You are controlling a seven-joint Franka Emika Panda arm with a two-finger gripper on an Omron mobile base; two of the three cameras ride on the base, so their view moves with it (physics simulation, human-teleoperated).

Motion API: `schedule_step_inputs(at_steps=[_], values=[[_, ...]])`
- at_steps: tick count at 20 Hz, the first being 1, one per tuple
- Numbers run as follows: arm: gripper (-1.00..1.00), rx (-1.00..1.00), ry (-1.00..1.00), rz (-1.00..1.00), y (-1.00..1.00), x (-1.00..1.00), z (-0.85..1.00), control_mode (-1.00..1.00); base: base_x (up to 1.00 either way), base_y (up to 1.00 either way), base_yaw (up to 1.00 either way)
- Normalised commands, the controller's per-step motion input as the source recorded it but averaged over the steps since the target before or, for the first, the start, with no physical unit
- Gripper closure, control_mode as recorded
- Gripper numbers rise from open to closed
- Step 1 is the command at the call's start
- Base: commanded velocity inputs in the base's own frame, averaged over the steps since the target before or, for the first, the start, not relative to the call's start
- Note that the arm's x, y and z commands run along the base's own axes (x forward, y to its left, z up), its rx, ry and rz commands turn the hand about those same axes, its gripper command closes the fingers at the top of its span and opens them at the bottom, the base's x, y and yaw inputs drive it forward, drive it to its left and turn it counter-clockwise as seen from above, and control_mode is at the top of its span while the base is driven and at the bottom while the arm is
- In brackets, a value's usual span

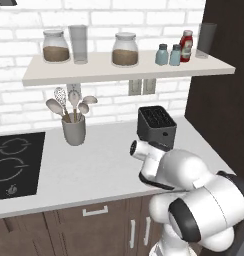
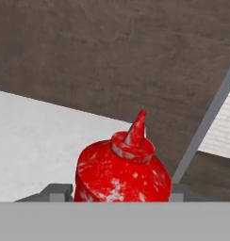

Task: Put the shaker and condiment bottle from the counter next to their counterparts in the cabinet.

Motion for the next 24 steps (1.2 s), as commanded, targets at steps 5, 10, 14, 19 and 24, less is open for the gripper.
schedule_step_inputs(at_steps=[5, 10, 14, 19, 24], values=[[1.0, -0.04, -0.19, 0.01, 0.0, -0.34, 0.89, -1.0, 0.0, 0.0, 0.0], [1.0, -0.14, -0.08, 0.0, 0.0, -0.48, 0.68, -1.0, 0.0, 0.0, 0.0], [1.0, -0.16, 0.0, 0.04, -0.01, -0.35, 0.69, -1.0, 0.0, 0.0, 0.0], [1.0, -0.17, 0.0, 0.09, -0.04, -0.19, 0.78, -1.0, 0.0, 0.0, 0.0], [1.0, -0.15, 0.05, 0.09, 0.0, -0.05, 0.85, -1.0, 0.0, 0.0, 0.0]])
